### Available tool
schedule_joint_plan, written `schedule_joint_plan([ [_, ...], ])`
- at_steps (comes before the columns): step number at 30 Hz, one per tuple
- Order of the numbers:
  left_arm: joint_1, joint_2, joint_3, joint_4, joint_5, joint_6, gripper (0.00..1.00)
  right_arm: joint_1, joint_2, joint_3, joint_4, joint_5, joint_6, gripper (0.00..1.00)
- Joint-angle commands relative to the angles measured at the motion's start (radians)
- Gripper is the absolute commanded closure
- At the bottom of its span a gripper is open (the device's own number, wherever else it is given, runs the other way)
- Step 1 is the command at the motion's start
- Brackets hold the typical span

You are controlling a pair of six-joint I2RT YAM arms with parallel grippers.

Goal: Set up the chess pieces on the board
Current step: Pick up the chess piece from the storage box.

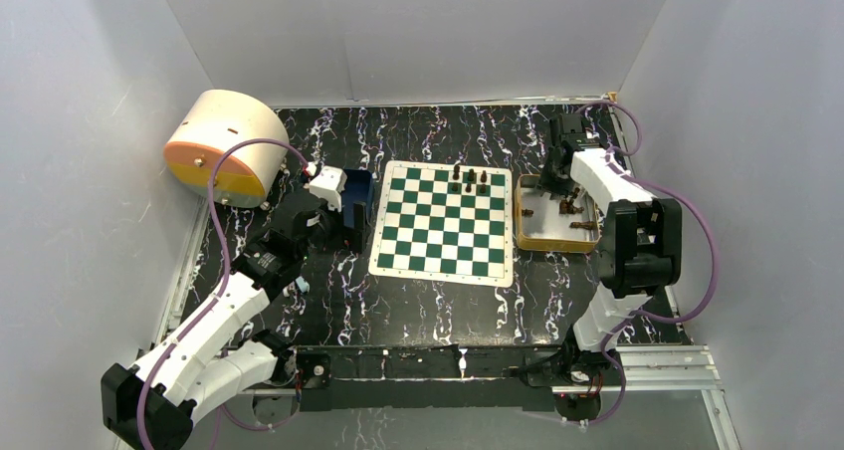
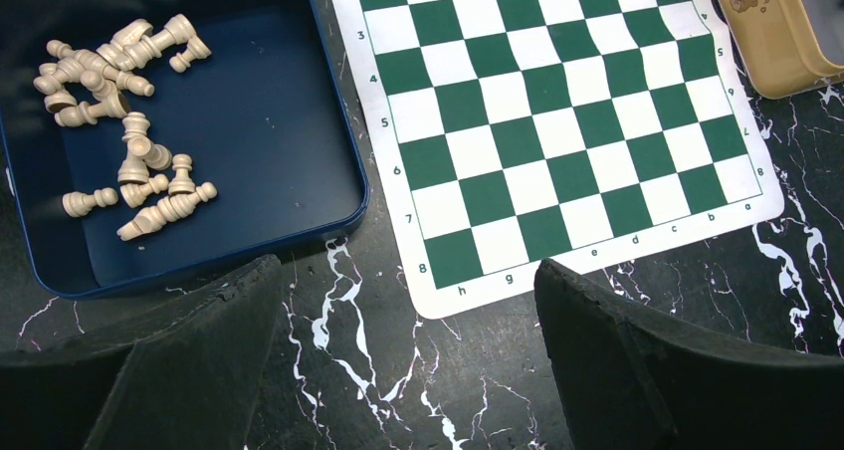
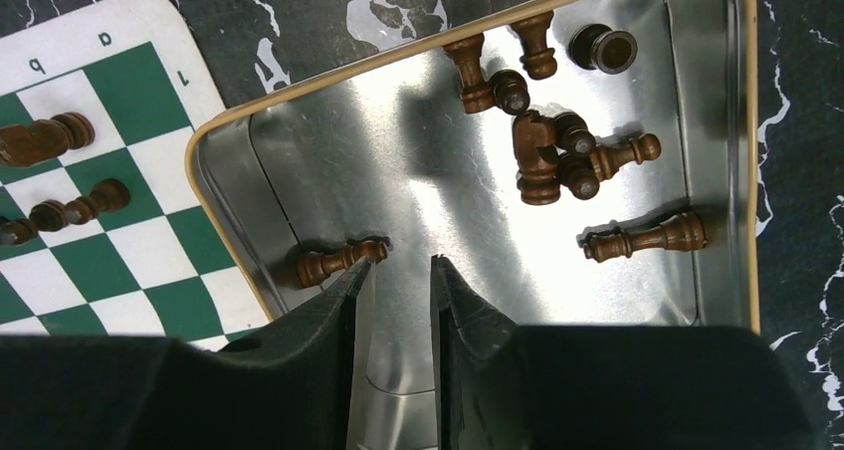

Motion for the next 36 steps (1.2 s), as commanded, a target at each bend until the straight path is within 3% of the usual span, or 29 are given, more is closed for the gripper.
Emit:
schedule_joint_plan([
  [1,0.006,-0.008,-0.004,0.01,0.003,0.002,0.06,-0.007,-0.035,0.001,0.018,0.016,0.092,0.65],
  [14,0.006,-0.038,-0.009,0.008,-0.002,0.002,0.06,-0.05,-0.016,0.036,0.03,0.128,-0.141,0.62],
  [36,0.0,-0.023,-0.007,0.009,-0.001,0.002,0.06,-0.172,0.072,0.037,0.028,0.006,-0.14,0.63],
])
